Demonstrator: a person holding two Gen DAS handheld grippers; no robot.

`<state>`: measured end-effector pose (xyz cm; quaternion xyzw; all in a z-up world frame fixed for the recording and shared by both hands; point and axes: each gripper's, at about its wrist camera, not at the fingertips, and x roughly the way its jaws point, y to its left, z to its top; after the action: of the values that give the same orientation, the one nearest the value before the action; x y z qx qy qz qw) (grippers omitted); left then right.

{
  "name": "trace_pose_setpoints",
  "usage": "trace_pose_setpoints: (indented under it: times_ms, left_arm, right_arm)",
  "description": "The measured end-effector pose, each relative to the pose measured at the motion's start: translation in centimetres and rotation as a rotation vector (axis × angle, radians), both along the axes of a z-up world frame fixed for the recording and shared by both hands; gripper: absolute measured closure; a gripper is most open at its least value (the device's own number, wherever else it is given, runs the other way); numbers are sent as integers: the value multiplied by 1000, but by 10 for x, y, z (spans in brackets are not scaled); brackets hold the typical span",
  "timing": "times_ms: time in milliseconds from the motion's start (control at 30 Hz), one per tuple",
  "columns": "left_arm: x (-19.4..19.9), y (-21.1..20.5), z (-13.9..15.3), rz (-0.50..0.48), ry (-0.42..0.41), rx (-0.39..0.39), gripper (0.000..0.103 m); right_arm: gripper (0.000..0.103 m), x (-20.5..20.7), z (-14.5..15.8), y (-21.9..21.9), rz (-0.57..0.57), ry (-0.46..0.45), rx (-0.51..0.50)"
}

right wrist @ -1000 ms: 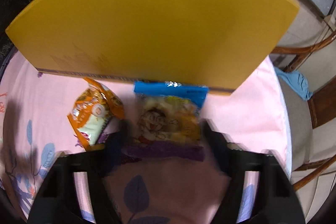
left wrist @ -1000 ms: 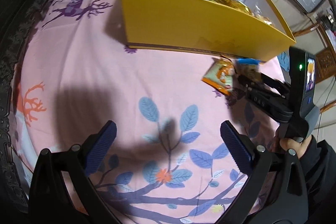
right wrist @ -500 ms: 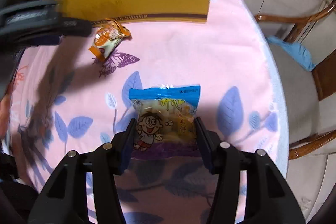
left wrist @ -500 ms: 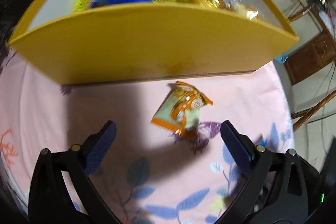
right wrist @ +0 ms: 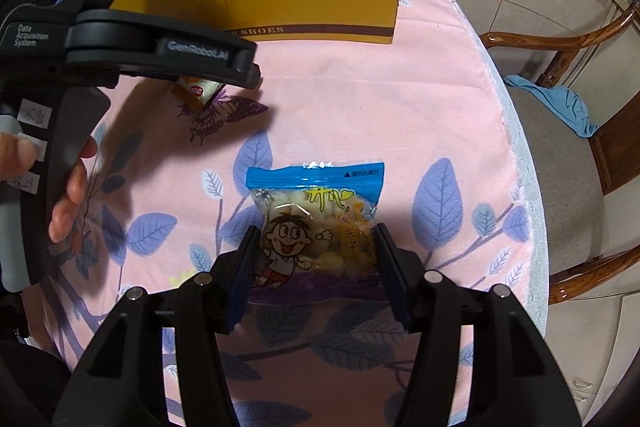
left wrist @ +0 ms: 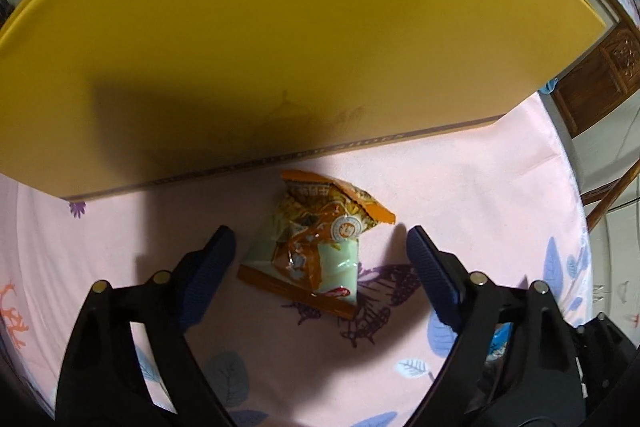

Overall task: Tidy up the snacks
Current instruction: 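Grasp orange snack packet with left tool while right tool grasps blue-topped cartoon bag, then lower both held packets into the yellow box and release them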

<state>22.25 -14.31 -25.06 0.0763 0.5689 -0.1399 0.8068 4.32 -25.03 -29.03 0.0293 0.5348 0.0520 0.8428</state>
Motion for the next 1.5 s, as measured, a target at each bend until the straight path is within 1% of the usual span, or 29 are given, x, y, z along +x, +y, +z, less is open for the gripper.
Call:
trace_pose_setpoints:
  times_ms: [33,67,100,133,167,200,233,333,400,500,567,733,867,1033,1167,1233,1400,1500]
  left_arm:
    - [-1,0,1,-1,-19,16,25]
    - [-2,1,2,2,-30,21,31]
    - [-2,4,3,12,-35,17,39]
    - [-3,8,5,24,-38,8,44]
    - [-3,13,6,37,-39,-3,55]
    - [-4,19,8,46,-35,-23,57]
    - [-5,25,10,52,-25,-52,58]
    - [-13,29,11,38,-29,-35,59]
    - [-20,31,13,38,-19,-41,60]
    - [-41,51,20,59,4,-69,61]
    - [-57,64,25,68,8,-73,61]
    - [-101,100,44,95,-16,-82,61]
    - [-114,117,61,116,-51,-96,61]
    - [-133,132,67,128,-57,-115,61]
    - [-135,126,68,110,-60,-110,62]
    - [-135,124,72,99,-66,-111,61]
    - [-131,117,82,84,-76,-104,61]
    - [-125,117,87,90,-79,-107,61]
  right_arm:
    - [43,-1,1,2,1,1,-3]
    - [43,0,0,1,2,3,-5]
    - [43,0,0,2,1,4,-6]
    - [43,1,0,2,2,6,-9]
    - [43,1,0,3,1,7,-12]
    - [42,2,0,4,1,8,-16]
    - [42,2,-1,5,1,8,-19]
    - [41,2,-1,9,3,7,-35]
    - [41,3,-2,11,3,7,-45]
    - [41,2,-2,14,-1,6,-51]
    - [40,0,-2,16,-2,0,-57]
    - [40,-4,-1,22,-19,-5,-60]
    - [41,-6,1,22,-33,1,-56]
    - [45,-12,1,18,-36,9,-46]
    - [47,-19,2,18,-31,12,-36]
    - [48,-21,6,19,-27,-1,-32]
    - [48,-21,25,21,-14,-51,-19]
    - [48,-15,42,23,-6,-84,4]
